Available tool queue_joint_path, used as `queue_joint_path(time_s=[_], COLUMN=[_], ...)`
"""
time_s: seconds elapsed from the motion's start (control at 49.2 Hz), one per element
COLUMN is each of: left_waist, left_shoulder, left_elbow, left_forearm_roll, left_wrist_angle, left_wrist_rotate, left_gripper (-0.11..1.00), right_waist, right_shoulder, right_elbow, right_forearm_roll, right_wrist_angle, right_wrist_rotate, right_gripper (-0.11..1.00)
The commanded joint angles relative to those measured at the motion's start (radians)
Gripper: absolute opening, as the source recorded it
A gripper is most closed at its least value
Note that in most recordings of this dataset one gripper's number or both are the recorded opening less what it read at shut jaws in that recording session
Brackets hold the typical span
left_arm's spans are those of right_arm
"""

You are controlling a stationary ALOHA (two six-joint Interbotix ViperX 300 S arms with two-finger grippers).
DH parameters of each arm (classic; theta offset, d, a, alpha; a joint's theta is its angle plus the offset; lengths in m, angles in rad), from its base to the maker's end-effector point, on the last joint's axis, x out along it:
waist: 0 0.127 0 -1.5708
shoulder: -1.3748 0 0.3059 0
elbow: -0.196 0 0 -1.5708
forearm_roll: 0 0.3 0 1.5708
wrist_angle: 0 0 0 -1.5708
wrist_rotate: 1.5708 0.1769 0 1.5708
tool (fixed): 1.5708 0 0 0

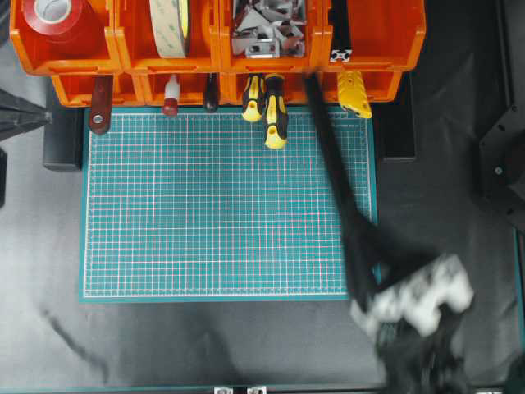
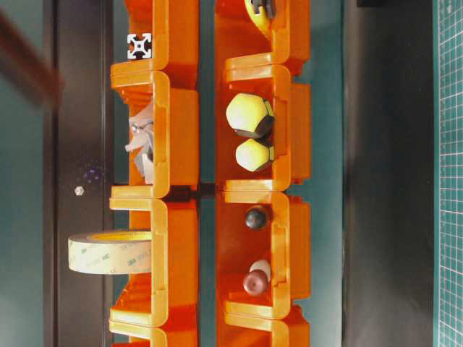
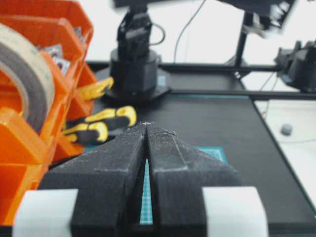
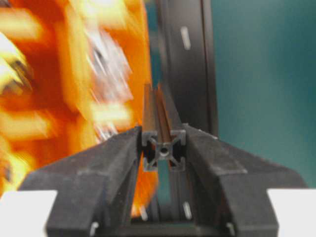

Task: Pick frame from container rack with right arm.
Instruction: 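Close the right gripper on the bar and pull it out of the rack, then carry the black bar with the right gripper over the mat center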

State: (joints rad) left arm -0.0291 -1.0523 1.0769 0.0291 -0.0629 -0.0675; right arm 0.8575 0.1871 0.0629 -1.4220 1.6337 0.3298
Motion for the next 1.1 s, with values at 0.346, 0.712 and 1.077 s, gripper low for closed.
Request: queue_joint_path(time_s=[0.346,0.712,1.077], left_waist=[-0.026,-0.026,-0.032], left_shoulder=[0.011,0.011,0.011], left_elbow=[-0.044,-0.060,-0.063], left_forearm_roll=[0.003,0.003,0.003], left_wrist_angle=[-0.014,-0.017,-0.014], left_wrist_rotate=[-0.005,-0.006,-0.005], left_gripper=[0.00,0.00,0.00], right_waist=[0.063,-0.025,-0.225], right_shoulder=[0.034,0.008,0.006], right_elbow=[-0.032,0.158,0.278], right_forearm_roll=[0.207,0.236,0.233], right_wrist_angle=[-0.250,-0.497,-0.801], right_wrist_rotate=[-0.046,-0.031,-0.049], right_gripper=[0.25,0.25,0.25])
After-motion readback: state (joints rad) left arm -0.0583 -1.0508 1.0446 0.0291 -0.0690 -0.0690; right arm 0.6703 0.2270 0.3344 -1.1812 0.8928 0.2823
